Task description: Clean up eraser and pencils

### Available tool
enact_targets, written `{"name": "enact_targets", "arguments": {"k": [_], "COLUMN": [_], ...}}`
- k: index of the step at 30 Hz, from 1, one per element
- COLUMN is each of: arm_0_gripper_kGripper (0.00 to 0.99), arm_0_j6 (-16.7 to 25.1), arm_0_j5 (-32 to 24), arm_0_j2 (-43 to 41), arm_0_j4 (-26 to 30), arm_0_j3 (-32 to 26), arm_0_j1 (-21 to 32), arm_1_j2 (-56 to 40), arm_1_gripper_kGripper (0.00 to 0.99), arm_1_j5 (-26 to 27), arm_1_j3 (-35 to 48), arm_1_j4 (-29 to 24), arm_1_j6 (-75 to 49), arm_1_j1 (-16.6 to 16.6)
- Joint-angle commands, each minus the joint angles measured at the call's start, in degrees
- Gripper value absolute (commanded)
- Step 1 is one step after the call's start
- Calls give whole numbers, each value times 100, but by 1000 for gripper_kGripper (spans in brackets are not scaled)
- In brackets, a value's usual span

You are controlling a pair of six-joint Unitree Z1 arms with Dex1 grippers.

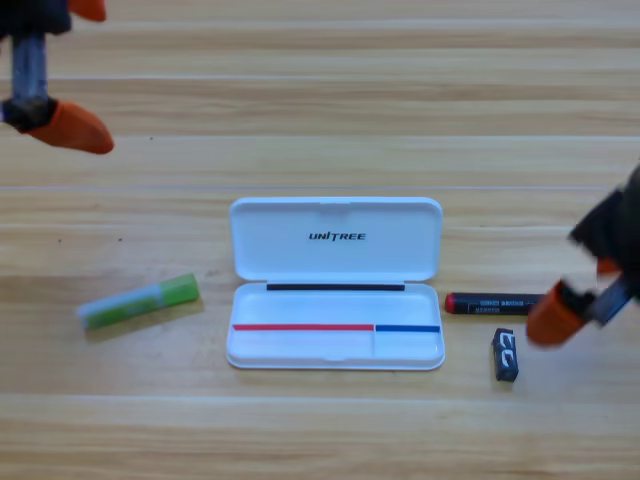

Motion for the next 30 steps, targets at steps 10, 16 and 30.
{"name": "enact_targets", "arguments": {"k": [10, 16, 30], "arm_0_gripper_kGripper": [974, 973, 971], "arm_0_j6": [-393, -560, -568], "arm_0_j5": [24, -37, -152], "arm_0_j2": [1533, 1823, 2561], "arm_0_j4": [439, 421, -97], "arm_0_j3": [87, 157, 597], "arm_0_j1": [537, 537, 774], "arm_1_j2": [1467, 1801, 2179], "arm_1_gripper_kGripper": [990, 976, 890], "arm_1_j5": [244, 253, 261], "arm_1_j3": [-55, -91, -38], "arm_1_j4": [-504, -653, -847], "arm_1_j6": [2768, 3304, 3655], "arm_1_j1": [-294, -364, -461]}}
